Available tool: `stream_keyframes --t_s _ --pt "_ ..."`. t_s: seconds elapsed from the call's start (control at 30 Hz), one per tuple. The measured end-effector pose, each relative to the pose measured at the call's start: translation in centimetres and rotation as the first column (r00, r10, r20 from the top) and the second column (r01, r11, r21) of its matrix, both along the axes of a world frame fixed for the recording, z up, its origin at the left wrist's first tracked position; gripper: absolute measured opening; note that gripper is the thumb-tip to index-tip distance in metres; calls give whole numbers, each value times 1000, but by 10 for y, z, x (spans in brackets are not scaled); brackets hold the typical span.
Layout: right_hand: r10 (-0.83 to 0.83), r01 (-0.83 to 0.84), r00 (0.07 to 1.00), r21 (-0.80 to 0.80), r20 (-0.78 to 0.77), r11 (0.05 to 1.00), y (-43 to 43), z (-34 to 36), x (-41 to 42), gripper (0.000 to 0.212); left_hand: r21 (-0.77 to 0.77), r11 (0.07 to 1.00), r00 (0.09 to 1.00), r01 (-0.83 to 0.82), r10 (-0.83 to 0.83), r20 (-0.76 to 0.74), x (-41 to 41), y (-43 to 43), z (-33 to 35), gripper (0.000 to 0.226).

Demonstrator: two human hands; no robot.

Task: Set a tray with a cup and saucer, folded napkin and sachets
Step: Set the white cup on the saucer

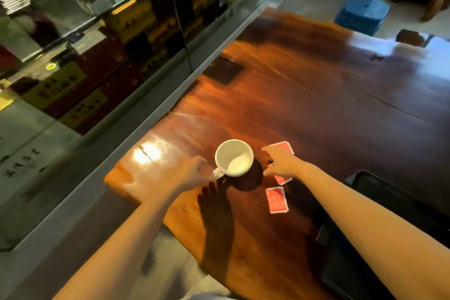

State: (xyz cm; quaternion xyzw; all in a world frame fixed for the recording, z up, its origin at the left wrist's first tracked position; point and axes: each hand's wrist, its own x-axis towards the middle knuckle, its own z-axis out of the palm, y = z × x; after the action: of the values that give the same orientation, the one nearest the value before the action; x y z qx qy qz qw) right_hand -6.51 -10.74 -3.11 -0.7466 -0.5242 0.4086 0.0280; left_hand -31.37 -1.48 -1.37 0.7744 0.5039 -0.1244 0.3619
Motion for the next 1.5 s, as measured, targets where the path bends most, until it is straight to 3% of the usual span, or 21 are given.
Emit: stream_keyframes --t_s 0.13,0.33,0.47,0.67,0.93,1.13,1.3,1.5 --pt "-5 8 999 82 -45 997 8 -10 -15 71 -109 993 981 -52 71 179 -1 -3 -26 75" --pt "-46 93 980 244 -193 965 17 -27 -36 79 -166 977 873 -133 195 447 13 -5 -56 72" --pt "-90 147 969 242 -232 959 20 -37 -38 80 -190 965 818 -183 256 514 19 -5 -66 72" --pt "-119 207 947 285 -297 936 18 -38 -40 77 -210 961 816 -181 266 514 20 2 -68 73" --pt "-216 345 900 318 -379 883 -3 -17 -15 82 -204 979 816 -32 143 560 56 10 -35 75" --pt "-420 581 786 309 -452 753 -57 13 12 86 -282 948 772 145 70 632 112 -2 2 75" --pt "-488 692 698 319 -524 648 -126 44 44 87 -293 906 777 306 -61 626 165 -41 28 74" --pt "-511 748 638 306 -577 589 -230 69 84 100 -330 821 749 466 -168 641 224 -127 54 66"
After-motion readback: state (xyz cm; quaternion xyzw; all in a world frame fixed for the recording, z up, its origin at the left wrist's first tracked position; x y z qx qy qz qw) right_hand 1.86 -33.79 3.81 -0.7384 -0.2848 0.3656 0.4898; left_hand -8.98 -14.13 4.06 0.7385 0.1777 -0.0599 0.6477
